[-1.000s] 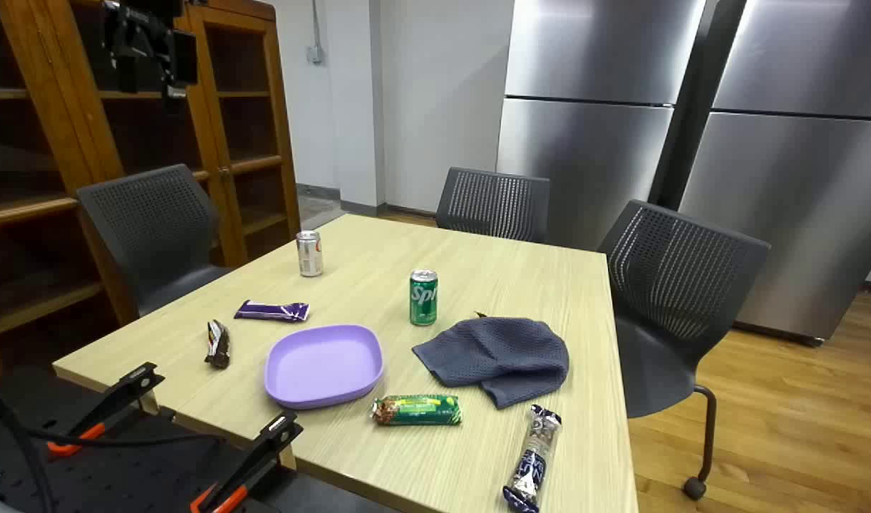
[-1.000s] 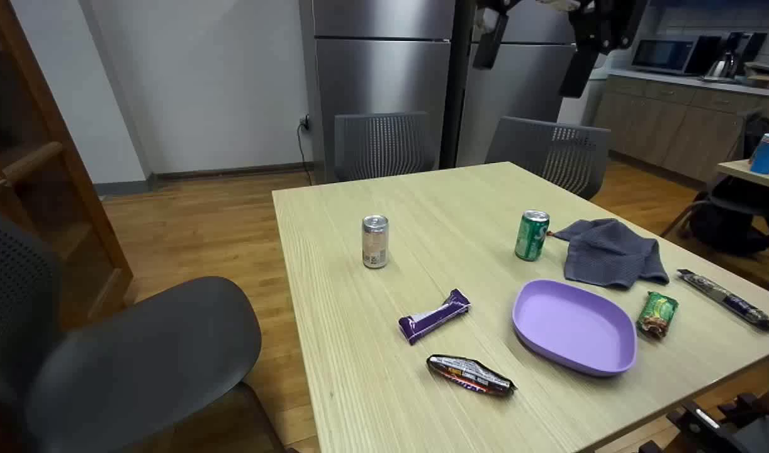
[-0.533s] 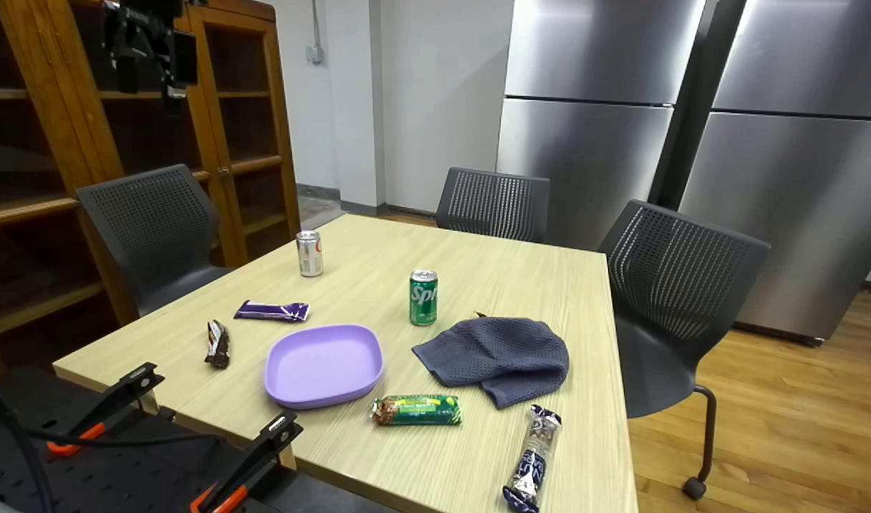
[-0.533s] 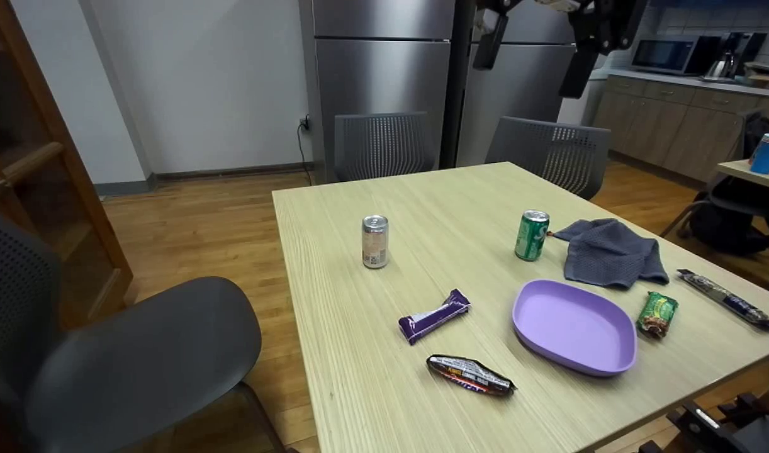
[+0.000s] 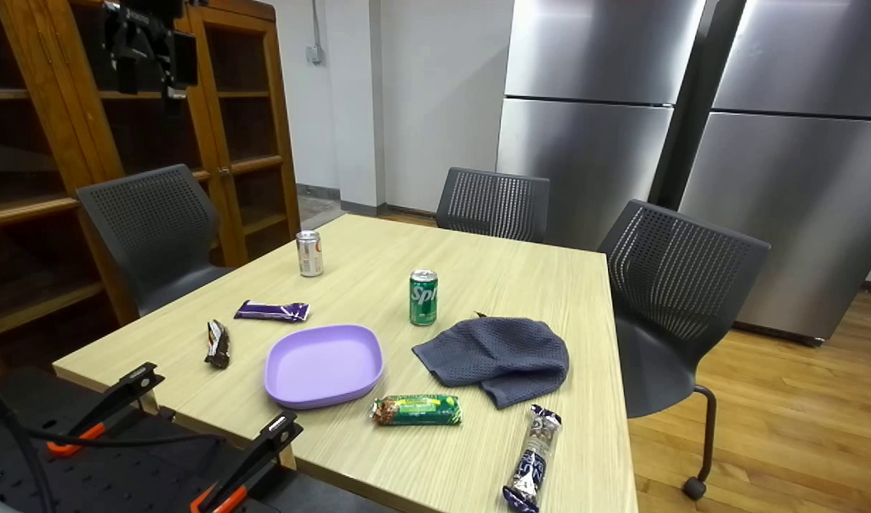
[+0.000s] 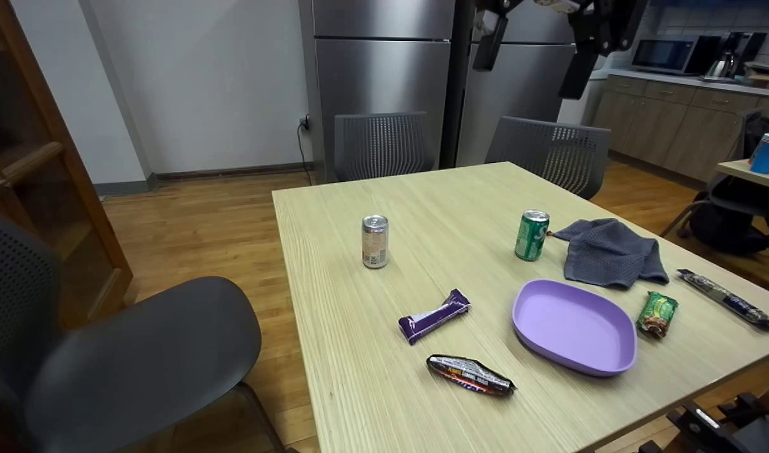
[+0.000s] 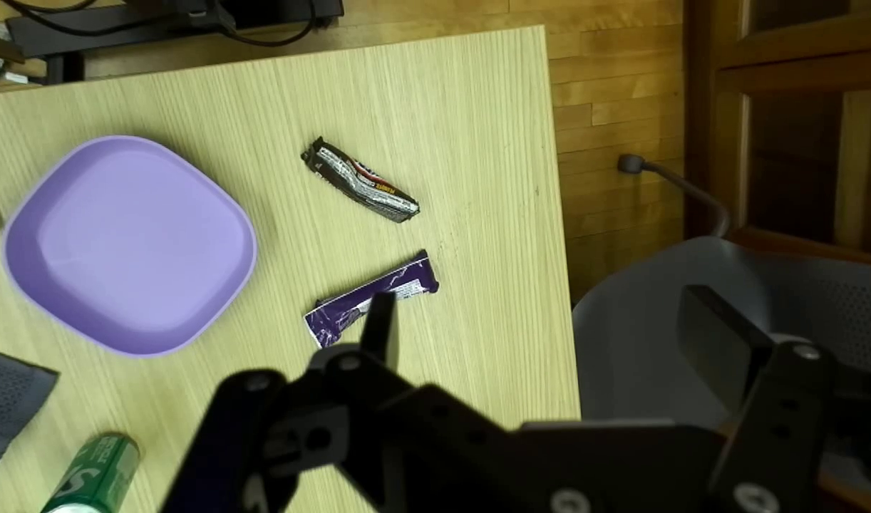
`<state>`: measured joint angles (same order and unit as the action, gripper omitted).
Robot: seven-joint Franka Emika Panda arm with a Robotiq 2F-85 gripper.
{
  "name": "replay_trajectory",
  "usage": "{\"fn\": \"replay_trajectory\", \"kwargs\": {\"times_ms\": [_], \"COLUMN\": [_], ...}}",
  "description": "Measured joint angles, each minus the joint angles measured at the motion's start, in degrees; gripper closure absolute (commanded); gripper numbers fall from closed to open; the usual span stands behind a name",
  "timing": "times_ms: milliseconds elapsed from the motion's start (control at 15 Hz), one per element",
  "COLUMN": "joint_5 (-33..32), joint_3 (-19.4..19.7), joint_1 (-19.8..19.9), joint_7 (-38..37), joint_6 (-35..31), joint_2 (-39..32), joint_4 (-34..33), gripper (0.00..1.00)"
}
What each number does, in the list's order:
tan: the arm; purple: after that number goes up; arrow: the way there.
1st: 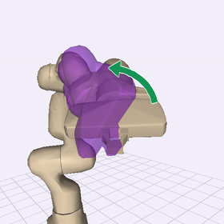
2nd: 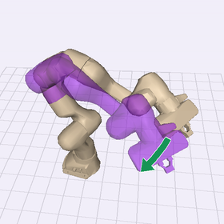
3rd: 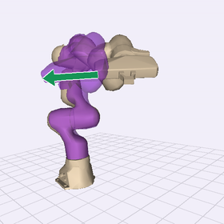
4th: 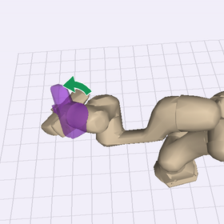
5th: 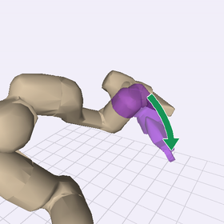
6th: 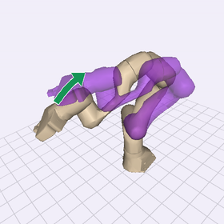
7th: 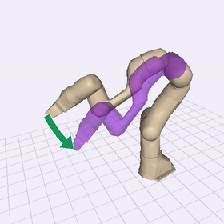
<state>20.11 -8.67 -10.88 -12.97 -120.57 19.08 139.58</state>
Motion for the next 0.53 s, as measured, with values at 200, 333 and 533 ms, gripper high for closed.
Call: {"fn": "replay_trajectory", "kwargs": {"times_ms": [200, 333, 533], "joint_5": [-0.26, -0.58, -1.46], "joint_3": [-0.28, -0.78, -1.78], "joint_1": [0.0, 0.01, 0.03], "joint_7": [-0.9, -2.85, -6.85], "joint_6": [-0.18, -0.99, -3.39], "joint_2": [-0.86, -1.98, -3.8], "joint_4": [0.0, -0.03, -0.11], "gripper": [0.0, 0.0, 0.0]}}
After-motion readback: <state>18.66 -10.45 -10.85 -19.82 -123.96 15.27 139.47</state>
